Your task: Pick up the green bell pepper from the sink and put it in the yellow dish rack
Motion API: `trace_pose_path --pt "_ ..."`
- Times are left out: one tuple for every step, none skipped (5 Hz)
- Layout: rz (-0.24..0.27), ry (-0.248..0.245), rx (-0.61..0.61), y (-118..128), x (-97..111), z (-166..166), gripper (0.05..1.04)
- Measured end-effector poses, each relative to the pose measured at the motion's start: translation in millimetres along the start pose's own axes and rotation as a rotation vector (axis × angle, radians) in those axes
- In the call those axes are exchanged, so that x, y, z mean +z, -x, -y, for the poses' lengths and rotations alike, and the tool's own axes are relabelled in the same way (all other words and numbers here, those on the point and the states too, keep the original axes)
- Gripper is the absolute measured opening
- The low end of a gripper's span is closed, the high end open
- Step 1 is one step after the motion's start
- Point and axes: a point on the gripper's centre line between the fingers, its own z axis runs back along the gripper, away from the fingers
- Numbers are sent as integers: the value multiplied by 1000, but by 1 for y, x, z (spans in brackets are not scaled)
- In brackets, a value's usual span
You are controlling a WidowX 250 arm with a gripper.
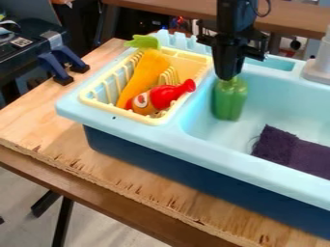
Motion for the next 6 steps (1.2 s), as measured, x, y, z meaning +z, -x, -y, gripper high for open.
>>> trace_pose_path --pt "169 28 -91 8 50 4 87" --pt "251 22 -128 15 69 -1 87" --pt "234 8 -127 18 69 -9 87" --pt "249 -20 -87 17 78 -27 87" --pt "292 -34 -13 22 91 -53 87" --pt "325 -52 33 31 107 -70 87"
